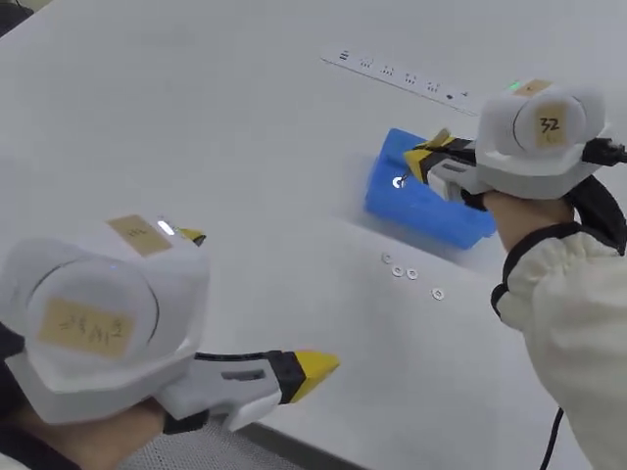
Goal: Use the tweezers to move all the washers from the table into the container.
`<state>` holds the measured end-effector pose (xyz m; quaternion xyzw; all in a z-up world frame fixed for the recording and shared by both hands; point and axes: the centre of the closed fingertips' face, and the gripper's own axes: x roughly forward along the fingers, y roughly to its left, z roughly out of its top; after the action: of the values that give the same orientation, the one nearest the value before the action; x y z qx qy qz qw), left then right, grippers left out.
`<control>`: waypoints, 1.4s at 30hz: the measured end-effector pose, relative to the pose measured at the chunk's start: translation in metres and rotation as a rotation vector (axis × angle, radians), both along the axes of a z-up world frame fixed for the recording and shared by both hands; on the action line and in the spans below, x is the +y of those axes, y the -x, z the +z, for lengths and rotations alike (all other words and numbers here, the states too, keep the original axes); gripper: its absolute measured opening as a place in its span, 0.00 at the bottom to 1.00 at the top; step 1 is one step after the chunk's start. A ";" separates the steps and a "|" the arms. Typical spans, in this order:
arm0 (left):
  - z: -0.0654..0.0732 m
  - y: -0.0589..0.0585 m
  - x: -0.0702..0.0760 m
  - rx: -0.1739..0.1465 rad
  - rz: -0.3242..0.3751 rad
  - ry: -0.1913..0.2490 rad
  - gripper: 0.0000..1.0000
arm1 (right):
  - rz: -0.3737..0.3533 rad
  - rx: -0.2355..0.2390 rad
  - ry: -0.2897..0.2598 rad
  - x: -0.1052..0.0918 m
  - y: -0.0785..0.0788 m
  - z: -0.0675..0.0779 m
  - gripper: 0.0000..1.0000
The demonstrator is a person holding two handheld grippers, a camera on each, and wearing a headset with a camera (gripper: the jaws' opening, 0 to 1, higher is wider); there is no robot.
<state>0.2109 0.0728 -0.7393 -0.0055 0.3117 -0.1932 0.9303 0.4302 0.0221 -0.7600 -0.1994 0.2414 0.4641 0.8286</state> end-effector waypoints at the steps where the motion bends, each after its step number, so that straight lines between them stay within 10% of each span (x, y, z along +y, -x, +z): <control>1: 0.000 0.000 0.000 0.000 0.000 0.000 0.99 | -0.009 0.018 -0.006 0.001 -0.003 -0.004 0.01; 21: -0.006 0.000 0.006 0.009 0.013 -0.023 0.99 | -0.036 0.086 0.066 0.003 -0.020 -0.057 0.02; 42: -0.001 -0.002 0.005 -0.006 0.014 -0.042 0.99 | -0.070 0.089 0.043 -0.003 -0.021 -0.044 0.03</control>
<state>0.2129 0.0778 -0.7404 0.0122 0.3127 -0.1800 0.9326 0.4511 0.0191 -0.8045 -0.1877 0.2947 0.4381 0.8282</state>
